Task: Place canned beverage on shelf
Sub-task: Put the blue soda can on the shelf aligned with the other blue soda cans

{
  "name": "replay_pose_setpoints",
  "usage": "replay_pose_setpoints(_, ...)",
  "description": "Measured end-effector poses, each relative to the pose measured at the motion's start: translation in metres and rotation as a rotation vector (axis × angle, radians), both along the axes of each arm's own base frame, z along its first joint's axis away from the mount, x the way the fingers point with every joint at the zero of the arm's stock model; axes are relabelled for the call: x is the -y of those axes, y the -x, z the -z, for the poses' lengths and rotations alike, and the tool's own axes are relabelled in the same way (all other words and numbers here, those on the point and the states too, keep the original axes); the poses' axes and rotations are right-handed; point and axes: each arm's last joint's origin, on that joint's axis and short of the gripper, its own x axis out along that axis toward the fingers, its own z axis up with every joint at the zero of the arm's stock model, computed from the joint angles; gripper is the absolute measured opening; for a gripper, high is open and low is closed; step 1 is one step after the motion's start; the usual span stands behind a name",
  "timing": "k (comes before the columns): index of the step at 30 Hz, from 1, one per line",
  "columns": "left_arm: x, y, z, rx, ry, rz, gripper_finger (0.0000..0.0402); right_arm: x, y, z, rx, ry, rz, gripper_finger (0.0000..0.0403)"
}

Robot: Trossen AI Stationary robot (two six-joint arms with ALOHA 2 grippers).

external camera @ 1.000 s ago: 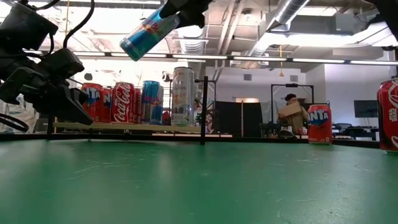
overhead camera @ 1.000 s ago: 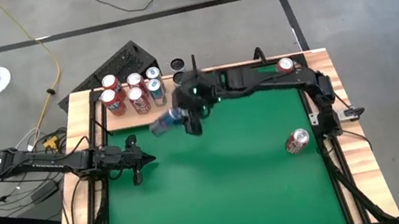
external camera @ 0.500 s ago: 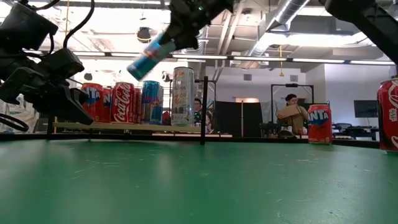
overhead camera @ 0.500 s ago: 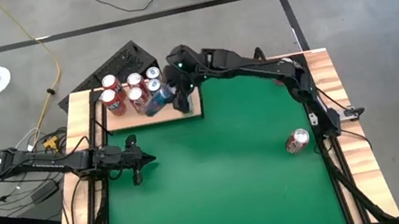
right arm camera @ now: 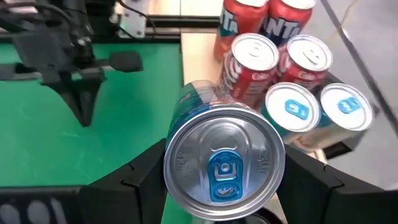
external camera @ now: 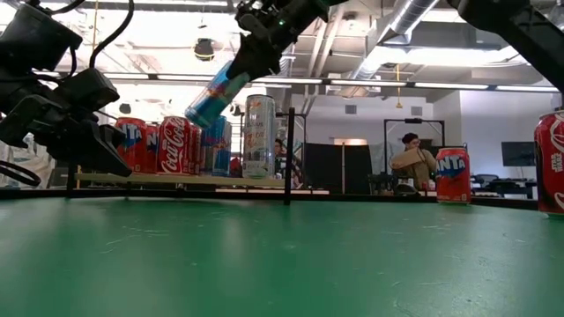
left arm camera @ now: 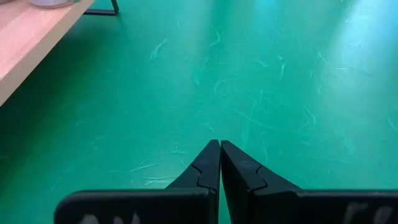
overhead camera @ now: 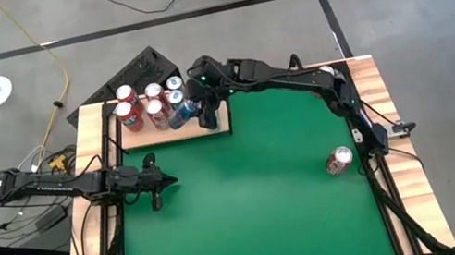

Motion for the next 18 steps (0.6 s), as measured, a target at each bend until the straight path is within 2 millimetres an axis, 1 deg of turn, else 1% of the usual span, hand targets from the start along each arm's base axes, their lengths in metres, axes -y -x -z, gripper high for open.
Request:
replay_pose_setpoints(1,0.0,0.0,0.0,0.0,0.0,0.0,0.0,0.002,0.0,0.001,-0.004,0.002,0.003,0.0261)
replay_pose_setpoints(4,0.0,0.0,0.0,0.0,0.0,0.0,0.0,0.004,-0.009,0.012,0.005,0.013,0.006,0.0261)
replay_pose_setpoints(6,0.0,0.0,0.0,0.0,0.0,0.0,0.0,0.004,-0.01,0.021,-0.045,0.012,-0.003,0.0261)
replay_pose_setpoints(7,0.0,0.0,0.0,0.0,0.0,0.0,0.0,0.004,-0.014,0.027,-0.052,0.022,-0.011,0.0261)
replay_pose_setpoints(9,0.0,0.0,0.0,0.0,0.0,0.0,0.0,0.004,-0.021,0.03,-0.015,0.053,-0.014,0.0261)
replay_pose_setpoints(12,0.0,0.0,0.0,0.0,0.0,0.0,0.0,0.001,-0.022,0.038,-0.064,0.059,-0.027,0.0261)
replay_pose_setpoints(14,0.0,0.0,0.0,0.0,0.0,0.0,0.0,0.0,-0.028,0.04,-0.033,0.084,-0.036,0.0261)
replay_pose_setpoints(16,0.0,0.0,0.0,0.0,0.0,0.0,0.0,-0.001,-0.026,0.043,-0.062,0.077,-0.039,0.0261)
replay_pose_setpoints(18,0.0,0.0,0.0,-0.001,0.0,0.0,0.0,0.0,-0.027,0.042,-0.046,0.086,-0.04,0.0261)
